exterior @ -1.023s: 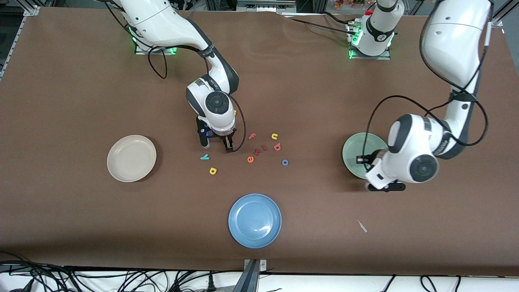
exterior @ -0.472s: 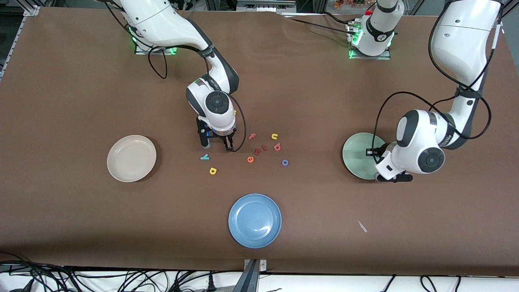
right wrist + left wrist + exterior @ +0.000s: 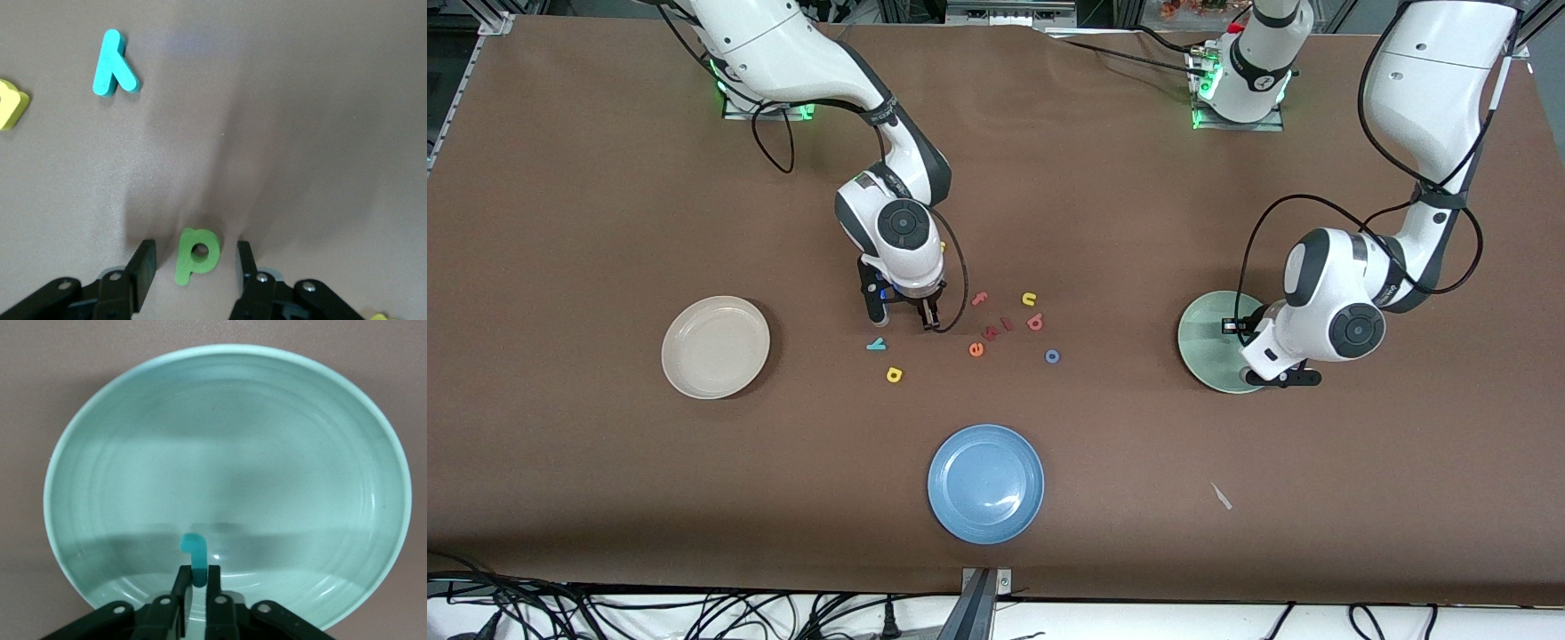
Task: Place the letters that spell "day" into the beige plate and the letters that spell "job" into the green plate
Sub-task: 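Carry the cyan letter with the left gripper over the green plate, then open the left gripper to drop the cyan letter onto the green plate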
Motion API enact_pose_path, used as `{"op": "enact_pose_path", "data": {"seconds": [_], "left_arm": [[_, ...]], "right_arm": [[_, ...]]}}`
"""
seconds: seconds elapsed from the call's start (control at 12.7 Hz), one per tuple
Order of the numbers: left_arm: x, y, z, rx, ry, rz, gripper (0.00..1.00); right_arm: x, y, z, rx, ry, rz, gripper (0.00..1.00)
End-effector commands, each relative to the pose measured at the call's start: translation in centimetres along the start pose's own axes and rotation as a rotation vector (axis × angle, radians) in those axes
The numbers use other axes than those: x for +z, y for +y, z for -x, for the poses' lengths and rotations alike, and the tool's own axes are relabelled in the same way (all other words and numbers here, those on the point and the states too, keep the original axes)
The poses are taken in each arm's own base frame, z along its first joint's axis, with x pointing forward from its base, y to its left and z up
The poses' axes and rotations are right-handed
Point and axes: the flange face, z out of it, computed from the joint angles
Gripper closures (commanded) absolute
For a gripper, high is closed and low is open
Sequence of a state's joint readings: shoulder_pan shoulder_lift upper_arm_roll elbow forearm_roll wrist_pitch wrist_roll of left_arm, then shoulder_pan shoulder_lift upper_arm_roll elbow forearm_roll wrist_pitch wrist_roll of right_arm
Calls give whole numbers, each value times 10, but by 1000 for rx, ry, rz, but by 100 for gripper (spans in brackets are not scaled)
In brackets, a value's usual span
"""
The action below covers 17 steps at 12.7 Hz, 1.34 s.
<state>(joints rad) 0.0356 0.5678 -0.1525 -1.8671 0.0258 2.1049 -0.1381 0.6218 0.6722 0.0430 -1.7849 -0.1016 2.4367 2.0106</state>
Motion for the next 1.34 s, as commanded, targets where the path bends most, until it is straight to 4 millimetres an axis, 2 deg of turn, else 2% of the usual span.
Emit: {"op": "enact_pose_path", "data": {"seconds": [0.0, 0.24, 0.39, 0.63, 0.79, 1.02, 1.26], "left_arm": [[-16, 3, 9, 32, 21, -25, 0], [-43, 12, 15, 33, 33, -32, 0], [-59, 39, 16, 73, 62, -22, 0], [-78, 97, 14, 168, 113, -12, 0], [-89, 156, 17, 250, 153, -19, 0], [-94, 208, 21, 325, 187, -13, 0], [-79, 252, 22, 373, 266, 29, 0]], "right_arm": [[2, -1, 3, -34, 6, -7, 51], [2, -1, 2, -39, 6, -7, 57], [2, -1, 3, -47, 6, -5, 61], [2, -1, 4, -48, 5, -5, 70], [2, -1, 4, -53, 5, -5, 76], [2, 0, 5, -68, 3, -4, 84], [2, -1, 5, -68, 3, -4, 87]]}}
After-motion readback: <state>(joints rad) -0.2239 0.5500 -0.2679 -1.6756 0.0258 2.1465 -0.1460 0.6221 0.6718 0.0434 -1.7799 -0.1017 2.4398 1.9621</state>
